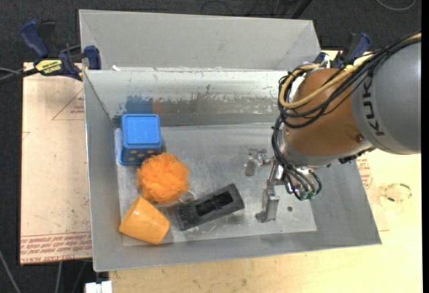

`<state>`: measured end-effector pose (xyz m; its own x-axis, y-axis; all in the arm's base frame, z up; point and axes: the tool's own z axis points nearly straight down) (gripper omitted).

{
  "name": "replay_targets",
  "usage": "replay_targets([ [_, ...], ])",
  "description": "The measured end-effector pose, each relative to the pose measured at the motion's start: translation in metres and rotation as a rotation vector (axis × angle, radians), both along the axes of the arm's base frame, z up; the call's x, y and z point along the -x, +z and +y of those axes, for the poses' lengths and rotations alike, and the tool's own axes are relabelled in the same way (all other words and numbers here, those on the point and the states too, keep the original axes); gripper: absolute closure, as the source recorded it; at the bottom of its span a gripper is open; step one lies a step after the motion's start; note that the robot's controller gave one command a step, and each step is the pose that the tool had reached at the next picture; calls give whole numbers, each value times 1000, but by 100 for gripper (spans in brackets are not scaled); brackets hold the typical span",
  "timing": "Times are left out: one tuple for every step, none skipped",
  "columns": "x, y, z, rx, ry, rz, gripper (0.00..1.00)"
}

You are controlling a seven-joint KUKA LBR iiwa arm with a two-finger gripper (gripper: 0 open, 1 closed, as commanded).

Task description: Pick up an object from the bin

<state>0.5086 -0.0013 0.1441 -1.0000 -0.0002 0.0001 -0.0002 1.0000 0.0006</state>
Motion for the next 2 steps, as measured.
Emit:
replay_targets([
  [0,0,0,0,0,0,0],
  [-11,-52,59,-1,-75,-5,0],
])
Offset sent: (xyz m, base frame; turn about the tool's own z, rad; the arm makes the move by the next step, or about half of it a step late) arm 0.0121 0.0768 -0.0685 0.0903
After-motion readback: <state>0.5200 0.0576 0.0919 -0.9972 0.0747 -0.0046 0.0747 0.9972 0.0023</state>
